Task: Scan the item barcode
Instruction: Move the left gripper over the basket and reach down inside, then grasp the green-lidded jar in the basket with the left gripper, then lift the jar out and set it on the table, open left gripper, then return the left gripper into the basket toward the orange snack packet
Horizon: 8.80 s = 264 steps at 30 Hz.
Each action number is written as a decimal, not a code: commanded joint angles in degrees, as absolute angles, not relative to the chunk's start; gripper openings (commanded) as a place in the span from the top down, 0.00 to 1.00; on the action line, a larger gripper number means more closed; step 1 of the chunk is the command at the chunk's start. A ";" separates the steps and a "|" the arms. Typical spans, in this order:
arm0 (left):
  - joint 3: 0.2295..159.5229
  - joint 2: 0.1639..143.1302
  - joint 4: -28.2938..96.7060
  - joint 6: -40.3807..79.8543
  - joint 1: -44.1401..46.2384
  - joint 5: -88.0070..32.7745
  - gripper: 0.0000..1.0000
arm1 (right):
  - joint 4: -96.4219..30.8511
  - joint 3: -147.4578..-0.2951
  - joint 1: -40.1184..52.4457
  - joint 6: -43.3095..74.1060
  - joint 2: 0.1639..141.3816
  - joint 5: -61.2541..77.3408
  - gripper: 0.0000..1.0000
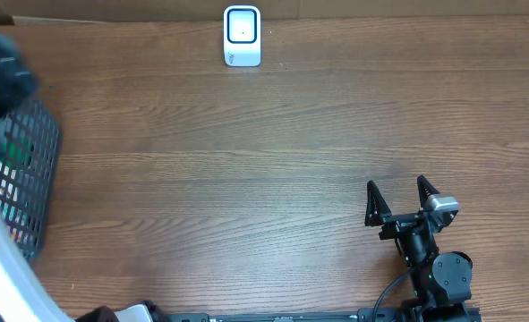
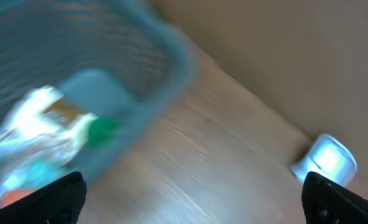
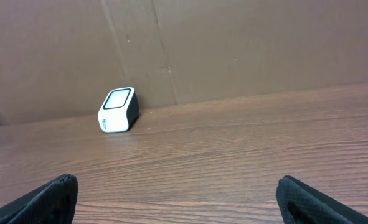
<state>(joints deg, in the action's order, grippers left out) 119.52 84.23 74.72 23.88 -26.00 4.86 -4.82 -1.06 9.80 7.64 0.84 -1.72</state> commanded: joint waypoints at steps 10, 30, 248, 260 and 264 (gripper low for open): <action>120.14 95.00 75.81 31.38 -41.69 5.91 0.04 | -4.67 -0.45 9.89 7.40 0.16 -1.78 0.00; 120.14 116.16 73.34 16.56 -42.11 -5.50 0.01 | -4.67 -0.45 9.89 7.40 0.16 -1.78 0.00; 120.38 118.39 90.78 21.02 -58.43 1.08 0.04 | -4.67 -0.45 9.89 7.42 0.16 -1.78 0.00; 109.38 121.49 87.55 20.58 -57.43 5.52 0.11 | -4.67 -0.45 9.89 7.40 0.16 -1.78 0.00; 104.16 121.49 83.53 20.56 -57.01 5.54 0.12 | -4.67 -0.45 9.89 7.40 0.16 -1.78 0.00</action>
